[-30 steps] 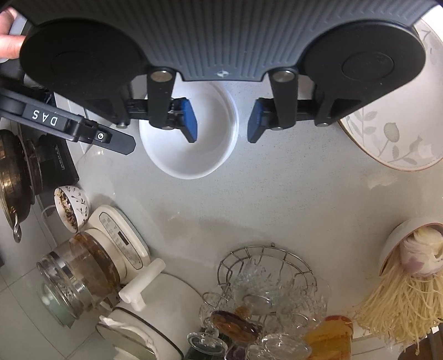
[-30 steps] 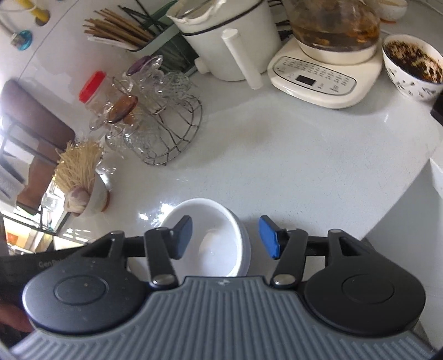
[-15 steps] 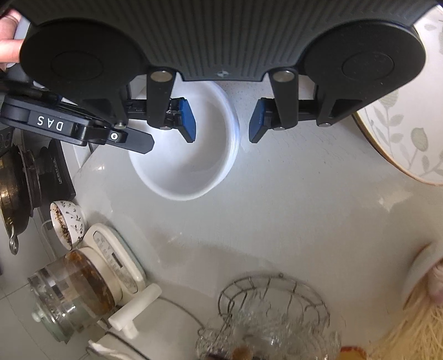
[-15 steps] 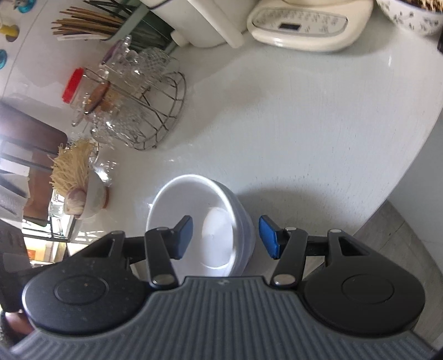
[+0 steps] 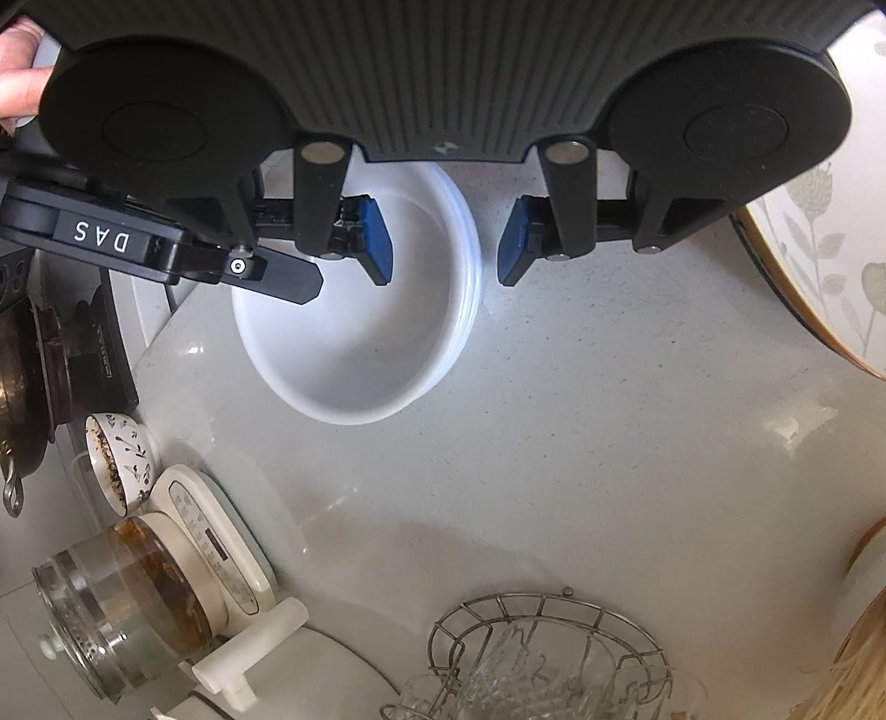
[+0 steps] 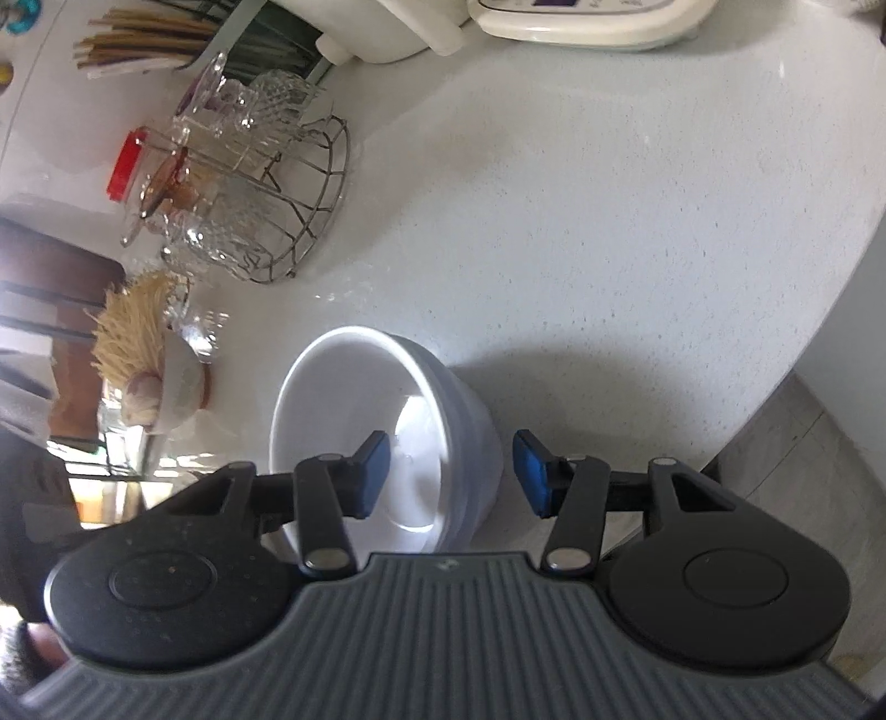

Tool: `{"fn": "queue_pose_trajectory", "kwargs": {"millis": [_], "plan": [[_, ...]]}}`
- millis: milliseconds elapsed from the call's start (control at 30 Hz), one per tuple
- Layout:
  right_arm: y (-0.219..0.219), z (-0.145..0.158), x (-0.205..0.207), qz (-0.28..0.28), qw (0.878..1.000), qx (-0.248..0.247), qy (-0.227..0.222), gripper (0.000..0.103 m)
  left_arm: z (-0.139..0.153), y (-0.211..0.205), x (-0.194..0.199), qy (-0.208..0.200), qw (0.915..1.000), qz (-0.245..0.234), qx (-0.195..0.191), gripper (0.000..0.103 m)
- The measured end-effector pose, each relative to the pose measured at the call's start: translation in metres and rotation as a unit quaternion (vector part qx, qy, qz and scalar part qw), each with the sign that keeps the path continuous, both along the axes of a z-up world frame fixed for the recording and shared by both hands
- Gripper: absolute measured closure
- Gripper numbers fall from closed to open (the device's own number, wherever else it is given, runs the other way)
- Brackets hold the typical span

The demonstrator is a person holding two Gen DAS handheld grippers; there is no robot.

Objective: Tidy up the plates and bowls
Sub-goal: 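Close both tools on the rim of the nested white bowls, then lift the nested bowls with both tools and carry them to the leaf plate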

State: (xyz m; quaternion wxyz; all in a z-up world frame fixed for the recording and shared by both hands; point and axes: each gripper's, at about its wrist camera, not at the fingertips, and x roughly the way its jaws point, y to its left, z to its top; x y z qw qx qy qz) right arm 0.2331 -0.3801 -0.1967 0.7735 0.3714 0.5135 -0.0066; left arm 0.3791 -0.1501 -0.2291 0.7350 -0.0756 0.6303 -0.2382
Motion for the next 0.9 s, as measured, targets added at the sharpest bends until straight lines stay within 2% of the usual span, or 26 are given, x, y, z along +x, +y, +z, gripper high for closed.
{"fn": "queue_pose_trajectory", "kwargs": {"millis": [200, 367, 500, 533, 767, 900], "plan": [[0.0, -0.006, 0.0, -0.003, 1.0, 0.007, 0.005, 0.054, -0.005, -0.006, 0.0, 0.004, 0.9999, -0.004, 0.008, 0.057], [0.002, -0.009, 0.0, -0.002, 1.0, 0.003, 0.009, 0.064, -0.009, -0.006, 0.0, 0.009, 0.9999, -0.002, 0.008, 0.068], [0.006, -0.005, 0.001, 0.011, 1.0, -0.018, -0.001, 0.065, -0.011, -0.002, 0.0, 0.007, 0.9999, 0.007, 0.007, 0.078], [0.007, -0.006, 0.001, 0.012, 1.0, -0.016, 0.001, 0.068, -0.011, -0.001, 0.0, 0.006, 0.9999, 0.009, 0.006, 0.08], [0.008, -0.008, 0.002, 0.017, 1.0, -0.022, 0.007, 0.076, -0.01, 0.001, -0.001, 0.004, 0.9999, 0.009, 0.004, 0.082], [0.008, -0.007, 0.001, 0.02, 1.0, -0.023, 0.006, 0.076, -0.008, 0.004, -0.003, 0.003, 0.9999, 0.011, 0.0, 0.082]]}}
